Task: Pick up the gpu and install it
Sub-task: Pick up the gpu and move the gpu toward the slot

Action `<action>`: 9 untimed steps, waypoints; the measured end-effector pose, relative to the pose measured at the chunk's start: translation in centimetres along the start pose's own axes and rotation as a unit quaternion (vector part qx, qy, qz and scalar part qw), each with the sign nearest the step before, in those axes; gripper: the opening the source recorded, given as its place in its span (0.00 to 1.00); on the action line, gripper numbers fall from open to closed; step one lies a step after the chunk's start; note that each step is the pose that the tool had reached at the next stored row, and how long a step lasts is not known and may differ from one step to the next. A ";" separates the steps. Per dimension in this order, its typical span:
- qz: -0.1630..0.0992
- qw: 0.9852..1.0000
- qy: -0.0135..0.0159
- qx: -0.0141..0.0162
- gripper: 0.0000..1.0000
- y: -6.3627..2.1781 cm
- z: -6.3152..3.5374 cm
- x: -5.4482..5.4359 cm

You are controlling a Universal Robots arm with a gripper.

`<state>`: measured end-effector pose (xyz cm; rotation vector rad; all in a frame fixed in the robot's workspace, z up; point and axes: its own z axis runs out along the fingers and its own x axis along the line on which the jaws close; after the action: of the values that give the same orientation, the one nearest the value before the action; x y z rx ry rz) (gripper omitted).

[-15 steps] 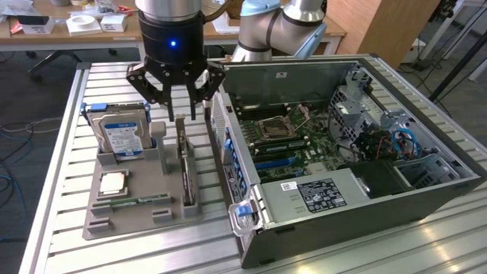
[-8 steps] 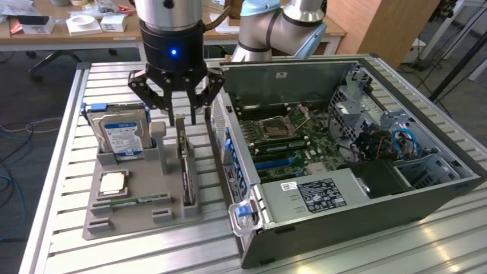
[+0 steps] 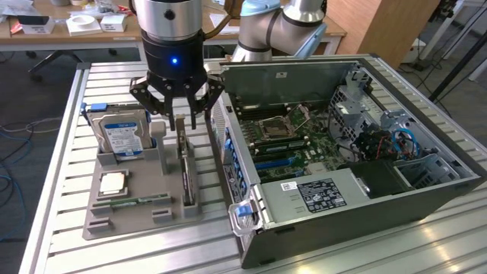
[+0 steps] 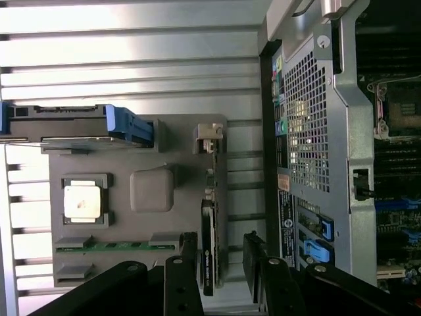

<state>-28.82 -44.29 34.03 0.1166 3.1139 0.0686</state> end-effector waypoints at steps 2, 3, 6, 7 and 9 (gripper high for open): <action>0.000 1.000 0.000 0.000 0.41 0.00 0.00 0.0; 0.000 1.000 0.000 0.000 0.41 0.00 0.01 0.0; 0.000 1.000 0.000 0.000 0.42 0.00 0.01 0.0; 0.000 1.000 0.000 0.000 0.49 0.00 0.01 0.0; 0.000 1.000 0.000 0.000 0.49 0.00 0.01 0.0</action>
<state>-28.82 -44.29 34.03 0.1166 3.1138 0.0689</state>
